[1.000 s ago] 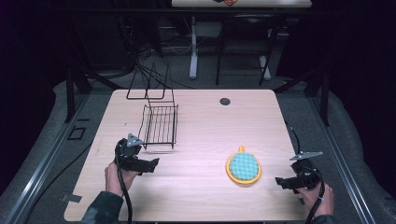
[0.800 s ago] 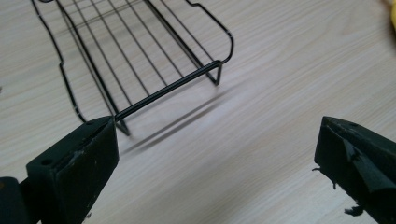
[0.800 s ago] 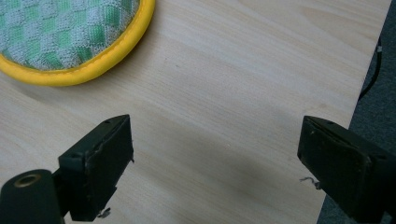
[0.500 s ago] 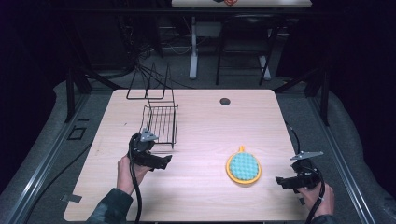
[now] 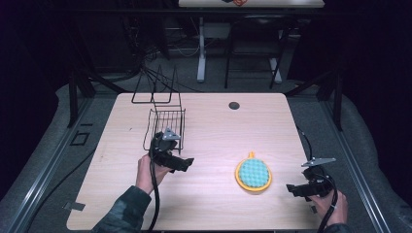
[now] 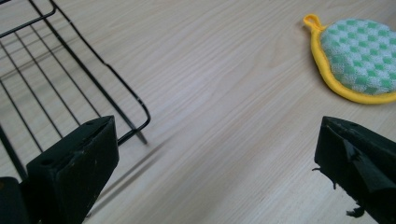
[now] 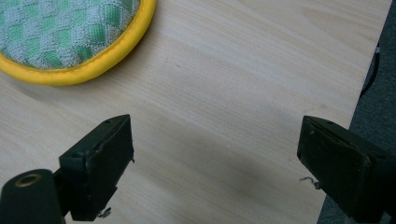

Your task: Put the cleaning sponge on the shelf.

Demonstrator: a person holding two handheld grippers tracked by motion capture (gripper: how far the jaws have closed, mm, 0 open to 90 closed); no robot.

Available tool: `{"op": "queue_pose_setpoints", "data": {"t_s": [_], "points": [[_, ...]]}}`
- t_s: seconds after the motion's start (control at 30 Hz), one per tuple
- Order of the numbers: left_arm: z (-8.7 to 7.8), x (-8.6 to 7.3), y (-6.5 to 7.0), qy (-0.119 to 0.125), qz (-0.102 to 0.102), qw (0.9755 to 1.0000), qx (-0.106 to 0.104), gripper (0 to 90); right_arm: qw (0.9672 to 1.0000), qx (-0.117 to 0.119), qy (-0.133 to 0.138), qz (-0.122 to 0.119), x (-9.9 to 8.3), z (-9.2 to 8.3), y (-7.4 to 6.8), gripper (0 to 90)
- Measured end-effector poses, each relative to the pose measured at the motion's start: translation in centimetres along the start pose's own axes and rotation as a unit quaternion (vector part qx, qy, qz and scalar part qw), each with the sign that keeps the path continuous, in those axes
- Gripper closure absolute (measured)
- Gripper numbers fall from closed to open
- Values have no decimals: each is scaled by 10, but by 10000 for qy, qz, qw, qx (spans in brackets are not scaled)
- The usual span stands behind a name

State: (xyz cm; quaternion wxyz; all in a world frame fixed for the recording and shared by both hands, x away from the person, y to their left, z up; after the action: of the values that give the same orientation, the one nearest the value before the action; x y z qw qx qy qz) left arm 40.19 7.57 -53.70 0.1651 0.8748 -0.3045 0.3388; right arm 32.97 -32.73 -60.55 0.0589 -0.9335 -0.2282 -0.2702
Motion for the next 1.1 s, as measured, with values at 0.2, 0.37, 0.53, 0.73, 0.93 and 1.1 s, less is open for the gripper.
{"op": "queue_pose_setpoints", "data": {"t_s": [0.2,0.37,0.53,0.73,0.93,1.1], "points": [[12,12,13,-44,20,9997,-221,0,10000,-6,11,5,0,-1,0,102],[24,21,25,-137,130,9992,-360,0,10000,4,11,-4,0,-1,0,102],[36,29,38,-258,243,9982,-475,0,10000,8,21,-1,0,-1,0,103],[46,34,45,-305,332,9978,-491,0,10000,10,14,-7,0,-1,0,104],[58,42,57,-346,375,9971,-568,0,10000,-5,4,-19,0,-1,0,104],[66,47,66,-402,433,9961,-658,0,10000,13,40,-10,1,-1,0,105]]}}
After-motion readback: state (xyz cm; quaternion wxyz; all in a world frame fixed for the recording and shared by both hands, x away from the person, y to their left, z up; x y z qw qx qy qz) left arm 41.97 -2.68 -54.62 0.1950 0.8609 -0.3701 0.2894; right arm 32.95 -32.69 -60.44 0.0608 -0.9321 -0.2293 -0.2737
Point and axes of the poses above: each handheld gripper's, and its own axes: z roughly forward along the jaws, x roughly out of its top, y roughly to its right, the point moved 8 cm from there along z, roughly forward along the jaws, and after that the axes turned 4 degrees about -z, right-handed, at the moved point
